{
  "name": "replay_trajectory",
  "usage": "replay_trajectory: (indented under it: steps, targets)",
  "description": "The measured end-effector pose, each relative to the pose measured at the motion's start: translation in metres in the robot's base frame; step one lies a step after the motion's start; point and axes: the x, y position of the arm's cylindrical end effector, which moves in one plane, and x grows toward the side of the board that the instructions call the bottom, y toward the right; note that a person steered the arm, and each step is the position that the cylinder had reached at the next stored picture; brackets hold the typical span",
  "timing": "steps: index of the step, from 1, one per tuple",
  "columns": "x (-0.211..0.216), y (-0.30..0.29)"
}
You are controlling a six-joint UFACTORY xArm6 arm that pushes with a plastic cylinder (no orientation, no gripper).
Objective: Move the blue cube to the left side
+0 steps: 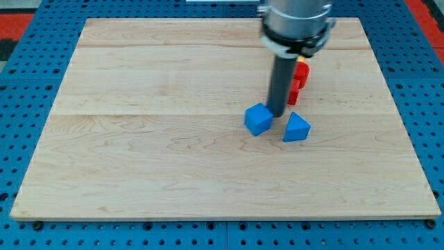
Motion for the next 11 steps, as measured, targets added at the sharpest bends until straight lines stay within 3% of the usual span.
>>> replay_trajectory:
  steps: [1, 3, 6, 8, 10, 11]
  targets:
    - [0.0, -0.007]
    - [0.042, 0.05]
    - [0.025, -0.038]
    - [0.01, -0.028]
    - [-0.004, -0.094]
    - [0.006, -0.068]
